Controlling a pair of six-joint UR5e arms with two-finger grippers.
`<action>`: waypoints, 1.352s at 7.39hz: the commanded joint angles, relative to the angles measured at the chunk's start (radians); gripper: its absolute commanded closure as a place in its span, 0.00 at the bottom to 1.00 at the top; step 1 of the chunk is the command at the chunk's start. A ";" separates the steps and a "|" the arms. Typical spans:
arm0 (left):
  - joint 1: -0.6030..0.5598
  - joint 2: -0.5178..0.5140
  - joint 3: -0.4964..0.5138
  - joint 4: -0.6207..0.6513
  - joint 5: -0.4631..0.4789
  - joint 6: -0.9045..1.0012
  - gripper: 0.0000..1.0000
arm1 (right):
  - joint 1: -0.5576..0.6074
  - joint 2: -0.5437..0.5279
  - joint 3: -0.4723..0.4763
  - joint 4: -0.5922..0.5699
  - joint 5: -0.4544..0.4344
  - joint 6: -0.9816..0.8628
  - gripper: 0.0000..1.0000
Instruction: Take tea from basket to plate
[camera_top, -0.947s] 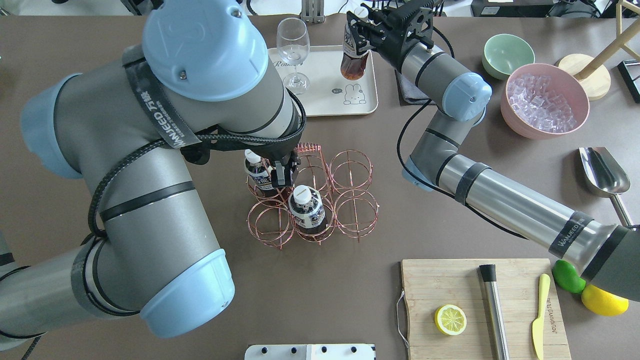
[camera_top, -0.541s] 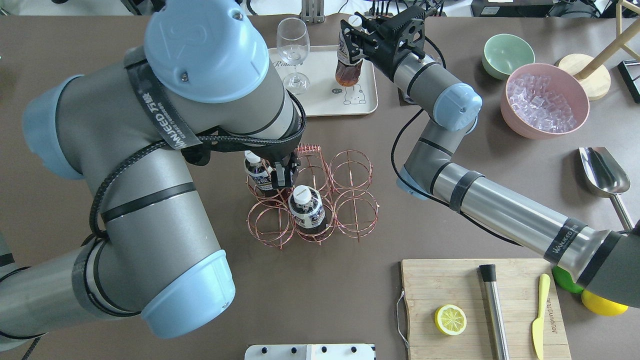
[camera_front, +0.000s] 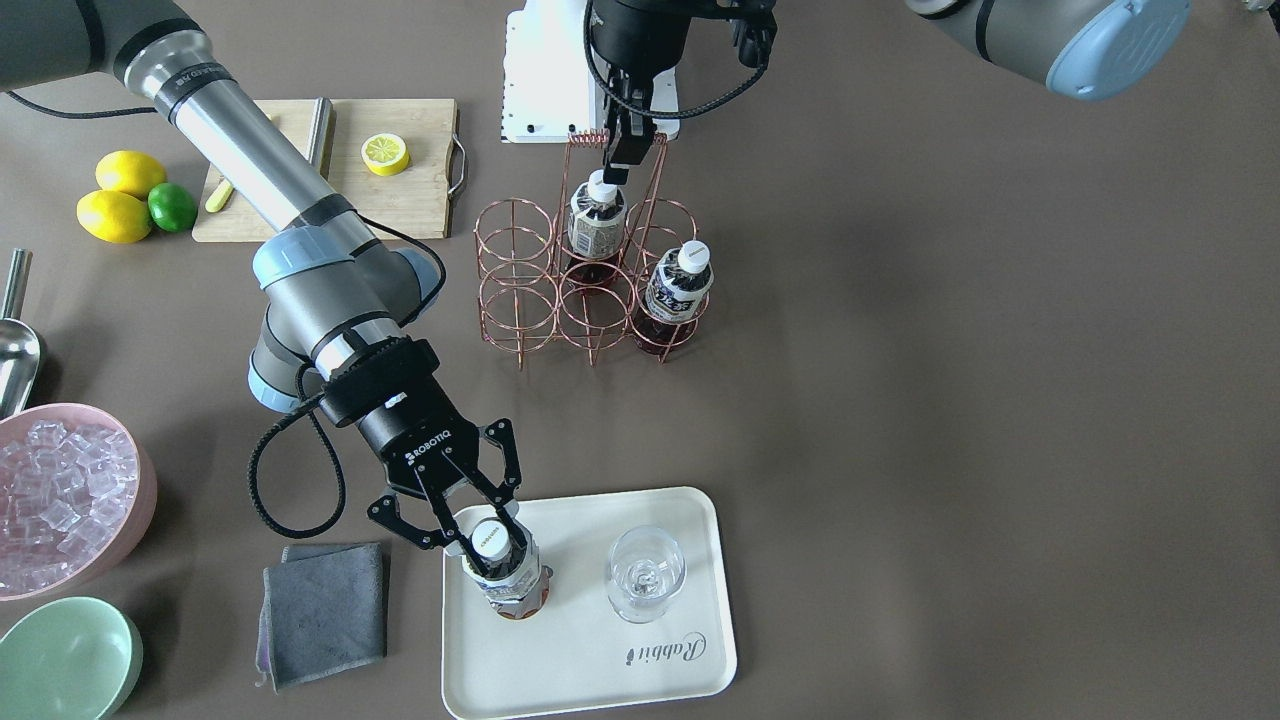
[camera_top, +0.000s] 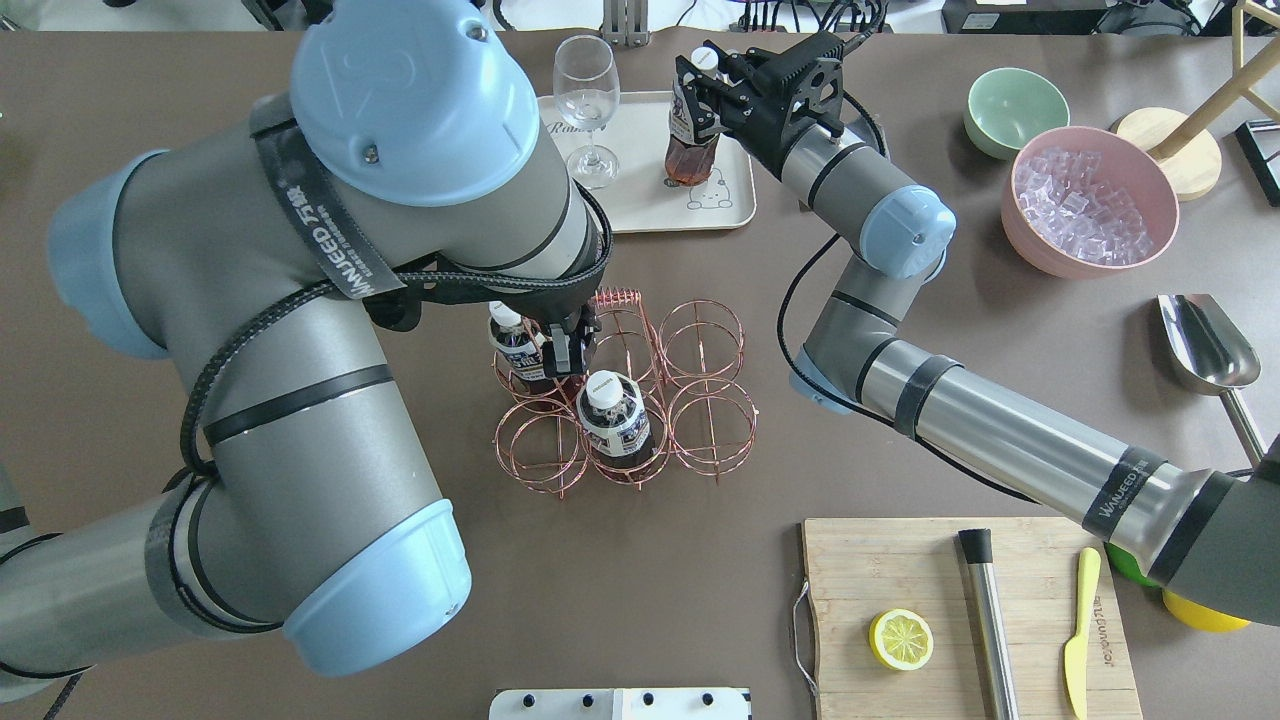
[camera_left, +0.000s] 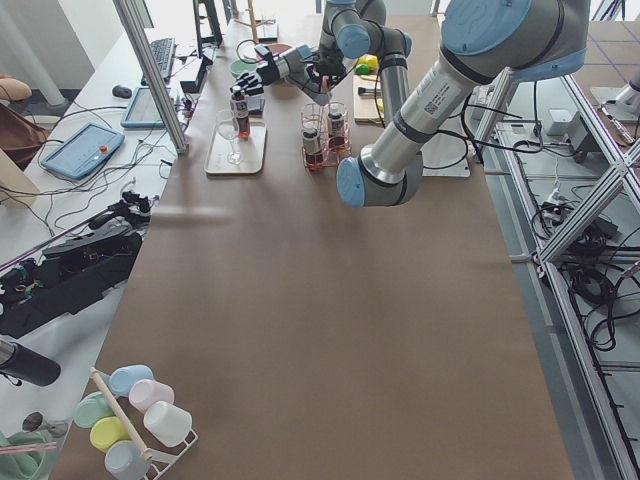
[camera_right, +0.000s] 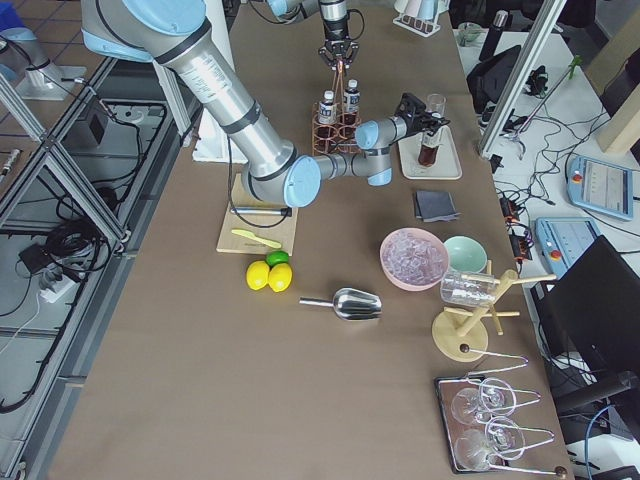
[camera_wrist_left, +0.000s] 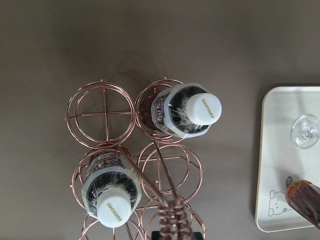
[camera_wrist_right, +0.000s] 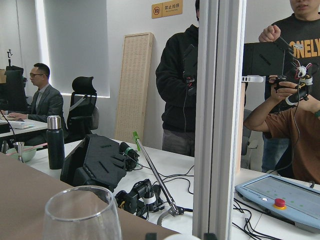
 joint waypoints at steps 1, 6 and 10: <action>0.000 -0.001 0.002 0.000 0.000 0.000 1.00 | -0.011 -0.002 -0.018 0.036 -0.011 -0.001 1.00; -0.005 -0.005 0.002 0.008 0.000 0.000 1.00 | -0.006 -0.009 0.016 0.032 0.010 -0.001 0.01; -0.006 -0.008 -0.003 0.008 -0.002 0.000 1.00 | 0.086 -0.031 0.057 0.026 0.191 0.001 0.01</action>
